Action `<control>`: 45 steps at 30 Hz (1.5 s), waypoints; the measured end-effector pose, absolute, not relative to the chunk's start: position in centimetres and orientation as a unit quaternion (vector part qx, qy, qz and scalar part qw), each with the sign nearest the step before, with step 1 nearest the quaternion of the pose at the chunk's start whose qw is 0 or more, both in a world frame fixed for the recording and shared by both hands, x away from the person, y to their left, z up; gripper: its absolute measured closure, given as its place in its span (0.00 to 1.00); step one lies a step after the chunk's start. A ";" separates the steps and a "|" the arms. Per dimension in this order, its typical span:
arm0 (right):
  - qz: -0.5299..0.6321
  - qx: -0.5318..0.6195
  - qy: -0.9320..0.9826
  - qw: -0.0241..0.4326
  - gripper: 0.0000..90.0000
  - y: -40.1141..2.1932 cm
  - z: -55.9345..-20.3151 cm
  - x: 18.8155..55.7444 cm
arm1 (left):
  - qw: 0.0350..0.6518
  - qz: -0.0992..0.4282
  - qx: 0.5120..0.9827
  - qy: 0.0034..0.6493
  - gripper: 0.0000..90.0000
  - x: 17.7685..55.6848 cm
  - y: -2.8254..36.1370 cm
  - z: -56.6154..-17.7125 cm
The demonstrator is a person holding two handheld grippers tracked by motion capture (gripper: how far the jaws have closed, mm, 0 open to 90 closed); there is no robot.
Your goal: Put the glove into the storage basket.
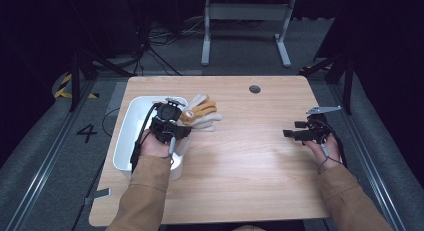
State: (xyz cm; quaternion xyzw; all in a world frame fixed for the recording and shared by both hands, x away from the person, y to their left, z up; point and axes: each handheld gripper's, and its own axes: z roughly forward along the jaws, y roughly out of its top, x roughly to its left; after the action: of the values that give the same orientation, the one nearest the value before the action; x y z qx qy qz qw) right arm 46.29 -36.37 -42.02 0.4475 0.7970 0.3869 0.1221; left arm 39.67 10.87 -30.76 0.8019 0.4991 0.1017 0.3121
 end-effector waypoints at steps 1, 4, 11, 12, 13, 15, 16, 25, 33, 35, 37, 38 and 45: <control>0.388 0.447 0.797 0.121 0.26 -36.4 -42.0 46.3 | 0.315 0.102 0.799 0.502 0.77 39.8 11.2 -30.7; 0.391 0.446 0.797 0.116 0.26 -36.4 -42.0 46.2 | 0.311 0.103 0.785 0.526 0.77 39.9 11.9 -30.8; 0.392 0.441 0.799 0.117 0.26 -36.2 -41.8 46.0 | 0.301 0.108 0.763 0.562 0.77 40.1 12.7 -30.8; 0.390 0.442 0.799 0.116 0.26 -36.2 -41.8 46.1 | 0.299 0.108 0.760 0.567 0.77 40.2 12.9 -30.8; 0.387 0.442 0.801 0.115 0.26 -36.2 -41.9 46.1 | 0.297 0.110 0.757 0.572 0.77 40.2 13.1 -30.8; 0.385 0.444 0.801 0.113 0.26 -36.2 -42.0 46.1 | 0.295 0.114 0.750 0.582 0.77 40.3 13.5 -30.8; 0.385 0.444 0.801 0.113 0.26 -36.2 -42.0 46.1 | 0.292 0.118 0.744 0.589 0.77 40.3 13.6 -30.8; 0.385 0.445 0.801 0.109 0.26 -36.4 -42.0 46.0 | 0.278 0.128 0.718 0.625 0.77 40.6 14.7 -30.8; 0.388 0.450 0.798 0.105 0.26 -36.6 -42.0 45.9 | 0.264 0.139 0.703 0.646 0.77 40.7 15.0 -31.2; 0.388 0.450 0.798 0.104 0.26 -36.6 -42.0 45.9 | 0.263 0.137 0.696 0.654 0.77 40.7 15.3 -31.4; 0.387 0.451 0.797 0.103 0.26 -36.6 -42.0 45.9 | 0.261 0.140 0.687 0.663 0.77 40.7 15.7 -31.6; 0.387 0.452 0.797 0.103 0.26 -36.7 -42.0 45.9 | 0.264 0.140 0.681 0.669 0.77 40.7 15.9 -31.7; 0.388 0.449 0.798 0.103 0.26 -36.5 -42.0 45.8 | 0.272 0.135 0.658 0.689 0.77 40.7 16.8 -32.5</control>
State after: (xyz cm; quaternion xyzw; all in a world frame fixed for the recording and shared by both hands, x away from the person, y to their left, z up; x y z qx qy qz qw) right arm 45.83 -36.55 -42.00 0.4487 0.7982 0.3884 0.1034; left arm 40.66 16.78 -32.53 0.6578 0.6894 0.1353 0.2715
